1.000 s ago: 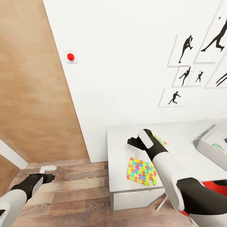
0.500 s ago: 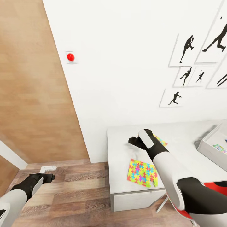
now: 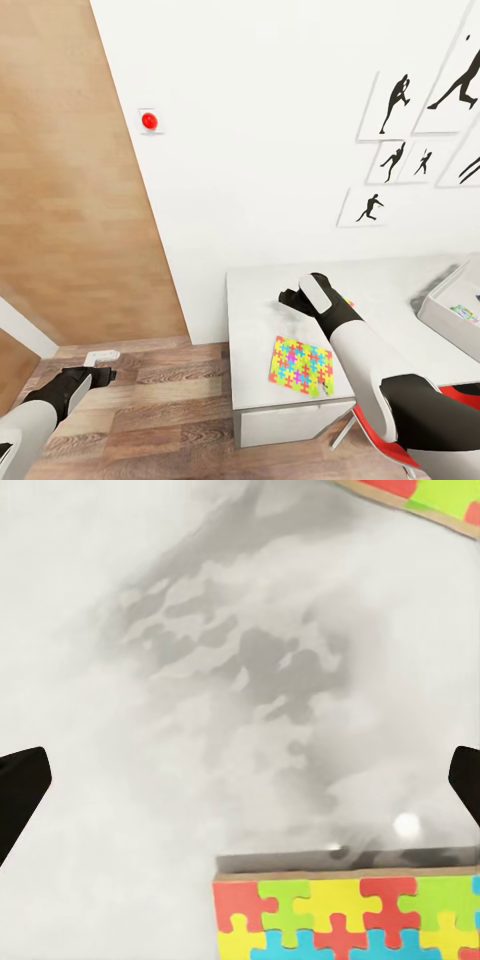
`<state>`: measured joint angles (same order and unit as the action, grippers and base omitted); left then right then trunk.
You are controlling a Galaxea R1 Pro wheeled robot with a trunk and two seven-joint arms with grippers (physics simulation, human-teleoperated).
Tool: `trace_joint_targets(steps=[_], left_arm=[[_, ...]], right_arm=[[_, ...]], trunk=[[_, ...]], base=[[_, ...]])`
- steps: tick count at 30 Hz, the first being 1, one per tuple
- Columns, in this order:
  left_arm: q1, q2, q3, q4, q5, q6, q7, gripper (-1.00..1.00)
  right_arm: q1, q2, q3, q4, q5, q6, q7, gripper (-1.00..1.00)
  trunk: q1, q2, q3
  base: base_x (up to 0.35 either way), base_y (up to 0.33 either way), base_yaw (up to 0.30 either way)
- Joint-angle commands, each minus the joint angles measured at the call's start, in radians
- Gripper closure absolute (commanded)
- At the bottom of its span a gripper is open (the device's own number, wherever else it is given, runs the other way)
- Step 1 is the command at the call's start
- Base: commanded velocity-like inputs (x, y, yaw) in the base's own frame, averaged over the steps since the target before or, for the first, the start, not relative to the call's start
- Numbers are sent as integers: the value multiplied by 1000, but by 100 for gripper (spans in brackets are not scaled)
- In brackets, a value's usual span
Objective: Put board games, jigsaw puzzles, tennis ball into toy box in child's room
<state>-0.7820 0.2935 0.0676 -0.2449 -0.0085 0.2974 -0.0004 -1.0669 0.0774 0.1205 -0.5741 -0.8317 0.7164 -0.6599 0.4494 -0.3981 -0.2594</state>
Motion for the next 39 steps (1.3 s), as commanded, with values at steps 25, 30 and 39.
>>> trace_joint_targets(steps=[25, 30, 39], left_arm=[[0, -1, 7, -2, -1, 6, -1, -100], [0, -1, 7, -2, -1, 6, -1, -100], [0, -1, 7, -2, -1, 5, 0, -100]], right_arm=[[1, -2, 7, -1, -10, -1, -10, -100], [1, -2, 7, -1, -10, -1, -10, -100], [1, -3, 7, -1, -10, -2, -9, -100]], trunk=[[1, -2, -29], [1, -2, -36], [1, -2, -51]], base=[[0, 0, 0], [0, 0, 0], [-1, 0, 0]])
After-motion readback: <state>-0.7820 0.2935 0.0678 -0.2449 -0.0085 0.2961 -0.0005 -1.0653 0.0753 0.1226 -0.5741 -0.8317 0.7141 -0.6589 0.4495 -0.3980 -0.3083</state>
